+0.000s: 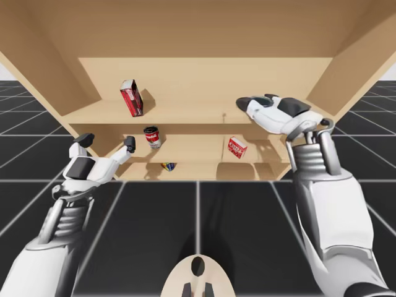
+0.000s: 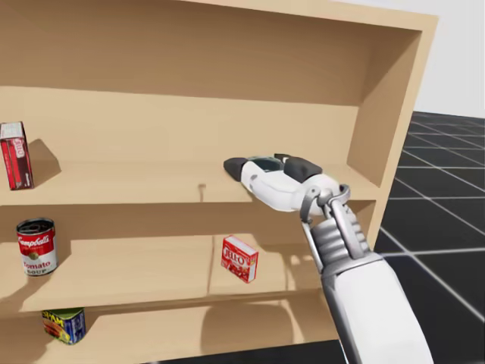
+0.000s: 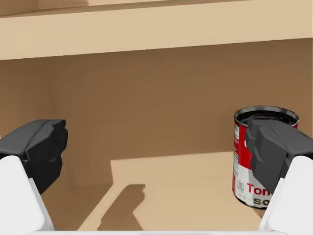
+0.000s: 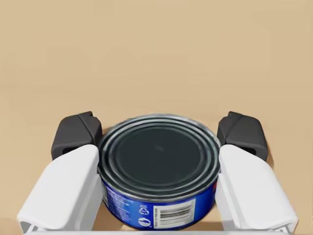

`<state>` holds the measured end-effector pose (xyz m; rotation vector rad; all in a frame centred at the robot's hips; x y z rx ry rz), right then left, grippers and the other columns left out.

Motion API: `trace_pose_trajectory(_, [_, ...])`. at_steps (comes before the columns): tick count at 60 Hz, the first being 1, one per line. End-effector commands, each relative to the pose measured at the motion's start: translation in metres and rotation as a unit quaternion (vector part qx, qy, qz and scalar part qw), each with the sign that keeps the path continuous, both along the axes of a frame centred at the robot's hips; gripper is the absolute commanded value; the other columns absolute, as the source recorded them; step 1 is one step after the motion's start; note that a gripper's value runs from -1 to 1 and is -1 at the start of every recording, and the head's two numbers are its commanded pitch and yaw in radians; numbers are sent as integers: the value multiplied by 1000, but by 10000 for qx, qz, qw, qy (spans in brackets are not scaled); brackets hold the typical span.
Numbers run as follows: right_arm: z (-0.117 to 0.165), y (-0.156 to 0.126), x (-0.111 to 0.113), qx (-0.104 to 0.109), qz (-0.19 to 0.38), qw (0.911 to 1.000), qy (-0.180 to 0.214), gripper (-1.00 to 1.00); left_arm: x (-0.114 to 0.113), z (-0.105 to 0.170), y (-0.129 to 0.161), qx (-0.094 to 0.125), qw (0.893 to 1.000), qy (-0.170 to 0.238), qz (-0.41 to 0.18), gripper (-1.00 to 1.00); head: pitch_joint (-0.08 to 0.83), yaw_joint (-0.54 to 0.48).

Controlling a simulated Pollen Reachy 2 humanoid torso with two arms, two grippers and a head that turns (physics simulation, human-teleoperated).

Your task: Look through the shelves, find the tuna can, and take it.

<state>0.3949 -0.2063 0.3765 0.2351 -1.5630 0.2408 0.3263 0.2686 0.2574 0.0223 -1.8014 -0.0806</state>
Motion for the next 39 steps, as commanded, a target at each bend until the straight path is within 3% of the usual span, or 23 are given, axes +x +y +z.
trace_pose_trajectory(1, [-3,-6,-5,-62,-170,9995,271,1000,0,0,0,-8,10000,1,-1,-1000,233,-246])
trace_pose_trajectory(8, [14,-5,-11,-4,-218,9997,-148,1000,0,0,1,-19,10000,-2,13,-1000,233,-248])
trace_pose_trajectory(16, [32,-5,-32,44,-269,9980,-575,1000,0,1,1,-27,10000,-7,20,-1000,233,-246])
trace_pose_trajectory(32, [32,-4,-77,1,-143,9967,-804,1000,0,1,1,-27,10000,-6,19,-1000,232,-246])
trace_pose_trajectory(39, [27,-2,-111,-4,-54,9951,-987,1000,0,1,1,-27,10000,-6,19,-1000,235,-244])
